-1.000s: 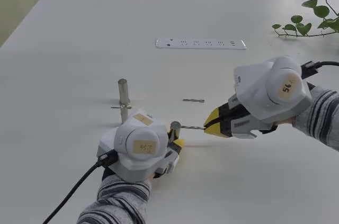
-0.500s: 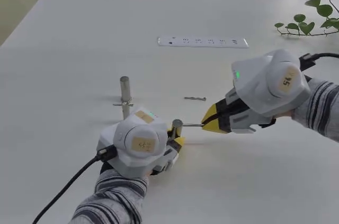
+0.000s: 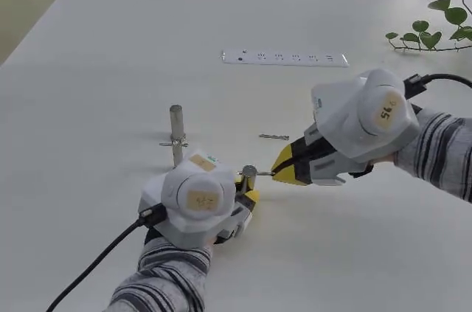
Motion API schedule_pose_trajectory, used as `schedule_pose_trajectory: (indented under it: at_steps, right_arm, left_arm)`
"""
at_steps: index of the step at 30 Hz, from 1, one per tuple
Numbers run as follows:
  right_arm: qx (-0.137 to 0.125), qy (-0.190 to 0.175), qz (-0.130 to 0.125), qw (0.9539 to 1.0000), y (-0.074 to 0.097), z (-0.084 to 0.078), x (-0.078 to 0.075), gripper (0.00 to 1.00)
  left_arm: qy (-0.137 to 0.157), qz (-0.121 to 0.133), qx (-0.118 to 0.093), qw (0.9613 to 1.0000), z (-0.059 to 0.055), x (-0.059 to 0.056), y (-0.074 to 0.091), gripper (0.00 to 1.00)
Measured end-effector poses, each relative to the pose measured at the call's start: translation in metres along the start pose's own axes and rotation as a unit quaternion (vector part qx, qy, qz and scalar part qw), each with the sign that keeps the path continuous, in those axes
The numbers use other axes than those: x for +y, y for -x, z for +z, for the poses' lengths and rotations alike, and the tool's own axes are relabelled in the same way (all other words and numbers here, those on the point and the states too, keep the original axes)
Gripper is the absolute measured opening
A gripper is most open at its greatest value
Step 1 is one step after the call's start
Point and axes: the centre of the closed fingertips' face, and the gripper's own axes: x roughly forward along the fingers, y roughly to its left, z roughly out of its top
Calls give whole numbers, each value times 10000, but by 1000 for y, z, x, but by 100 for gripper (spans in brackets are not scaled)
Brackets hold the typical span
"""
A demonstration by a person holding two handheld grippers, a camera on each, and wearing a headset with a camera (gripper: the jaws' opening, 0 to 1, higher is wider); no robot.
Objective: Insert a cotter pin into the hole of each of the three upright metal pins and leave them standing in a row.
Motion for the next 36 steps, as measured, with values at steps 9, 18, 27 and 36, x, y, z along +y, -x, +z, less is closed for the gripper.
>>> schedule_pose_trajectory:
  at_steps: [9, 18, 27, 36]
  right_arm:
    - [-41, 10, 19, 10000, -6, 8, 0, 0]
    - [-57, 8, 32, 10000, -8, 12, 1, 0]
    - [-54, 43, 50, 10000, -10, 14, 0, 0]
    - [-76, 24, 49, 10000, -9, 15, 0, 0]
  left_arm:
    - [57, 84, -5, 9999, -1, 0, 0, 10]
    - [127, 161, -9, 9998, -2, 1, 0, 10]
    - [152, 195, 5, 9997, -3, 0, -1, 10]
    - [165, 241, 32, 9996, -4, 0, -1, 10]
